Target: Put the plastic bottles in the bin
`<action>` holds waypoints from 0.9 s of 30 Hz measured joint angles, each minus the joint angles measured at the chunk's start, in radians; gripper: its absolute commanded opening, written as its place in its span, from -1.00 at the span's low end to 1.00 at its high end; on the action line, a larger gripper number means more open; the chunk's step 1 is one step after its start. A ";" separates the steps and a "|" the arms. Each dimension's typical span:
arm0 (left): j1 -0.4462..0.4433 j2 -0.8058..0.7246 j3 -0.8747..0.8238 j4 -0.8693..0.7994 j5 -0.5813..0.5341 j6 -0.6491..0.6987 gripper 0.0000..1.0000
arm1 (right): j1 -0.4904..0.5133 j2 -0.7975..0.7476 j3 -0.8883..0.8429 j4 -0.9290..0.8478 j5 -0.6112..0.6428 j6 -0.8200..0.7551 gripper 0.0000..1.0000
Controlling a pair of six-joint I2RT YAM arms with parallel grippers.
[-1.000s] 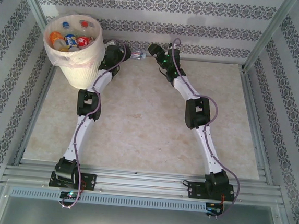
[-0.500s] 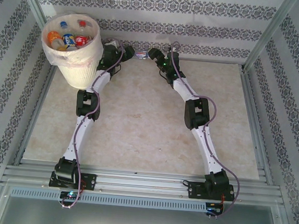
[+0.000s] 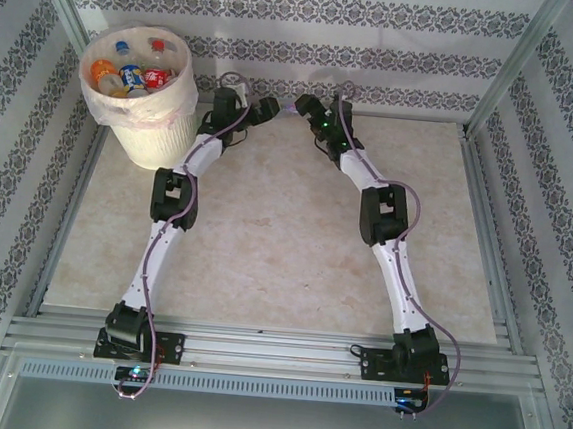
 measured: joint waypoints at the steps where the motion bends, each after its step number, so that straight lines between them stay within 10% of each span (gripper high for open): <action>1: -0.014 -0.021 -0.029 0.003 0.014 0.000 0.99 | -0.006 -0.009 -0.013 -0.002 -0.001 0.003 0.96; 20: -0.164 -0.588 -0.761 0.072 0.057 0.042 0.99 | -0.056 -0.237 -0.290 -0.167 0.211 0.011 0.95; 27: -0.151 -0.631 -0.700 0.062 -0.085 0.082 1.00 | -0.023 -0.230 -0.225 -0.301 0.269 -0.001 0.93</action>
